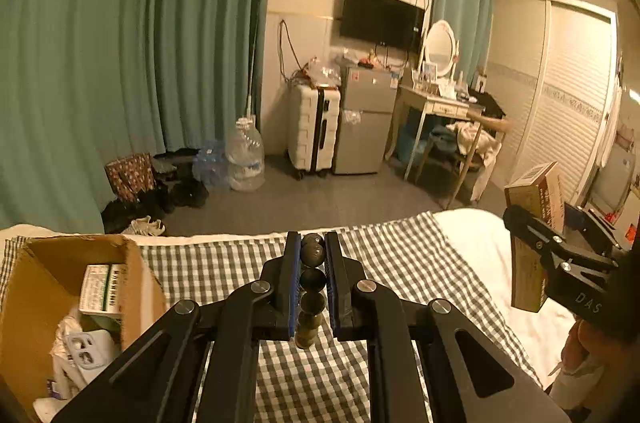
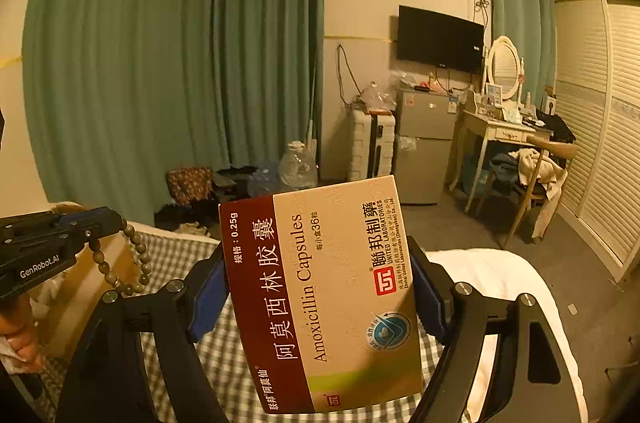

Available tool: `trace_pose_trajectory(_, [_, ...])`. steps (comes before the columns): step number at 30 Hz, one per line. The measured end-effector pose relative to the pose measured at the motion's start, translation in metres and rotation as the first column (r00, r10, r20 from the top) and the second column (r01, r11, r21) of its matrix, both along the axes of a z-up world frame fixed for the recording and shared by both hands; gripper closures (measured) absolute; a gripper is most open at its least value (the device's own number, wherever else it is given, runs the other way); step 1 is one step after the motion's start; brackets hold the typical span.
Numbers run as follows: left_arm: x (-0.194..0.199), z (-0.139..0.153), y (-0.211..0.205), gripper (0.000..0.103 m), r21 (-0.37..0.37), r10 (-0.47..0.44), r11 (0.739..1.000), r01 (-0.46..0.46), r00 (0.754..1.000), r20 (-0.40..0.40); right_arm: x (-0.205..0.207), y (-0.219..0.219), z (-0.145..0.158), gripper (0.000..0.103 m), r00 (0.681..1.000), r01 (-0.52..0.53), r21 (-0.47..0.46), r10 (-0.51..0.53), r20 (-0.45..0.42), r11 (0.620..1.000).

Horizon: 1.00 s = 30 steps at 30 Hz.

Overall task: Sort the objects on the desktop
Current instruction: 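Carry the bracelet and Amoxicillin box with both tools over the cardboard box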

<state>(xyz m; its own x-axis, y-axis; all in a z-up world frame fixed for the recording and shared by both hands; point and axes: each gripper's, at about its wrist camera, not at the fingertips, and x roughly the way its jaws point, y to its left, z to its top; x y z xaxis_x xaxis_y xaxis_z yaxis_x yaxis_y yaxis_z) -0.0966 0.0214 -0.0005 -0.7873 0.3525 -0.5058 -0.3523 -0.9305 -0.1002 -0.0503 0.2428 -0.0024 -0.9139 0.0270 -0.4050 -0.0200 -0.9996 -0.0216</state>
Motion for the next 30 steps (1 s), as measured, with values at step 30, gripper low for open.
trace_pose_trajectory(30, [0.052, 0.052, -0.133, 0.092, -0.013, 0.246, 0.968, -0.251, 0.957, -0.153, 0.01, -0.157, 0.043, 0.025, 0.964, -0.258, -0.028, 0.255, -0.075, 0.966])
